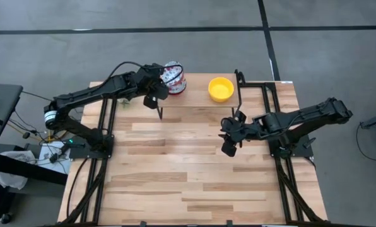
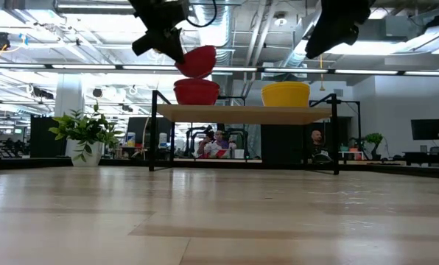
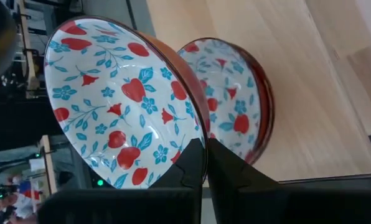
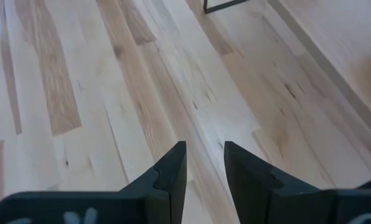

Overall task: Pick & Place Mini bowls
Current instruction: Stack the printed bowl on the printed bowl on the shelf

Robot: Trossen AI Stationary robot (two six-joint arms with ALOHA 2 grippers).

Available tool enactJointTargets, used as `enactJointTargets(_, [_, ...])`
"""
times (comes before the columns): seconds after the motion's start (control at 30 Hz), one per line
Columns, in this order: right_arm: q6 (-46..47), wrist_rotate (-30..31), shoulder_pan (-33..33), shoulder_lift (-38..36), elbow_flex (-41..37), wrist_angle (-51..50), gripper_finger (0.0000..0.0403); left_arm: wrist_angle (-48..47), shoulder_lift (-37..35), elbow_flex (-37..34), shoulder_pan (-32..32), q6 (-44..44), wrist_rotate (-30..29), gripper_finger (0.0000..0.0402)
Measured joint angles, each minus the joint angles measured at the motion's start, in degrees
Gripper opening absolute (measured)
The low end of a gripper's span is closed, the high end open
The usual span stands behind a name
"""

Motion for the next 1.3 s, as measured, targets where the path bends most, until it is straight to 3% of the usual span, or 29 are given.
enactJointTargets(1.3, [0.01,-0.66,0.00,0.00,-0.10,0.42,0.0098,-3.73,5.78,-0.13,1.24,-0.45,1.37,0.0025])
